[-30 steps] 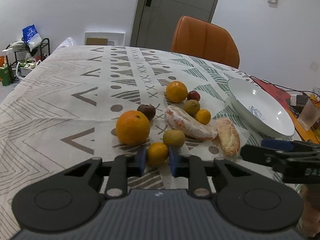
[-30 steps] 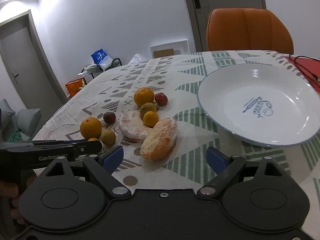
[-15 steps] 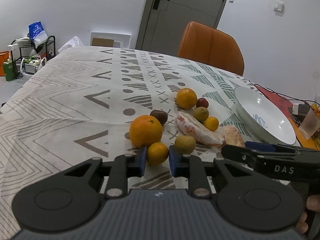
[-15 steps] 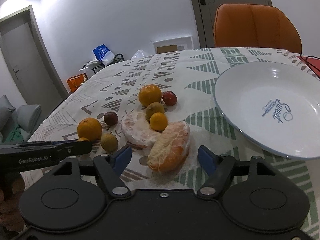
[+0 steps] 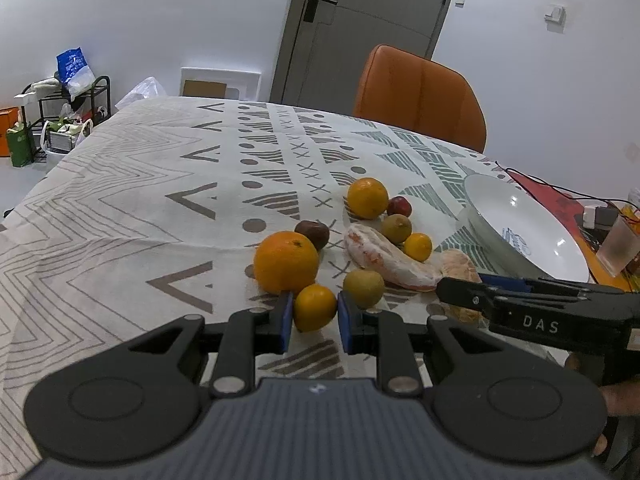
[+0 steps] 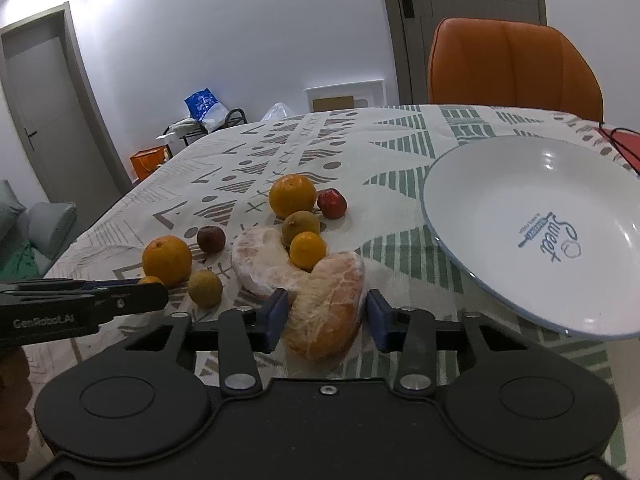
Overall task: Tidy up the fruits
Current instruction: 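Carry both fruits over the white plate and open both tools to drop them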
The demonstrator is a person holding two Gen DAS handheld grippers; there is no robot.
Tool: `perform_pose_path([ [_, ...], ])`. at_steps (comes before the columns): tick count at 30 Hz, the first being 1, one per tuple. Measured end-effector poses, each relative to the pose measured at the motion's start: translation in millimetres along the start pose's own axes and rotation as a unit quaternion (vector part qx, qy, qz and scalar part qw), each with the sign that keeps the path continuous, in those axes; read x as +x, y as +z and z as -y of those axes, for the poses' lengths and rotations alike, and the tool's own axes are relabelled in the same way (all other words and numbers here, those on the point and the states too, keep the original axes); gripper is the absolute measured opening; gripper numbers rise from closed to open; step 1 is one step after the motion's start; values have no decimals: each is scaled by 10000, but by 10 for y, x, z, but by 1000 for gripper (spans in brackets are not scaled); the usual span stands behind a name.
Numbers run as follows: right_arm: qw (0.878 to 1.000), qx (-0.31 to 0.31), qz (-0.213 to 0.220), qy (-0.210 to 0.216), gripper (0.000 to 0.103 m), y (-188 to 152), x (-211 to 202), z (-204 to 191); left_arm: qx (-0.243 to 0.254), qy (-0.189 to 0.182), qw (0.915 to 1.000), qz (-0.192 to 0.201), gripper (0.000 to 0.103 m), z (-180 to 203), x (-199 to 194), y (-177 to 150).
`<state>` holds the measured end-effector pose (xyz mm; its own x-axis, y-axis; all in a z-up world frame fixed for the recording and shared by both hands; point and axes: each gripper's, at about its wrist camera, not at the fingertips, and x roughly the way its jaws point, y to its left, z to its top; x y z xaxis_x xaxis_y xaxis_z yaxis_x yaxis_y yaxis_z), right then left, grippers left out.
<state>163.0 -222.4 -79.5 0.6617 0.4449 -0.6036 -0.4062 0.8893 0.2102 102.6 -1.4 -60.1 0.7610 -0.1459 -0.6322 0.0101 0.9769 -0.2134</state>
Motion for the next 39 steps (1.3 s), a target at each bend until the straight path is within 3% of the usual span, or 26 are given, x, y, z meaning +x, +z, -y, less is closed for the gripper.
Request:
perform_pose_path([
  [15,9995,231,162,110,34,-52,-251,108,133,-90,9998,148,22,154,-48,50],
  [24,9974,426,484,317,34,-30,-443,213,291,-121,9991,276,22,305,-76,120],
  [39,9934,575,978,195,34,-8,-771,489,629,-270,9969,387,22,720,-16,218],
])
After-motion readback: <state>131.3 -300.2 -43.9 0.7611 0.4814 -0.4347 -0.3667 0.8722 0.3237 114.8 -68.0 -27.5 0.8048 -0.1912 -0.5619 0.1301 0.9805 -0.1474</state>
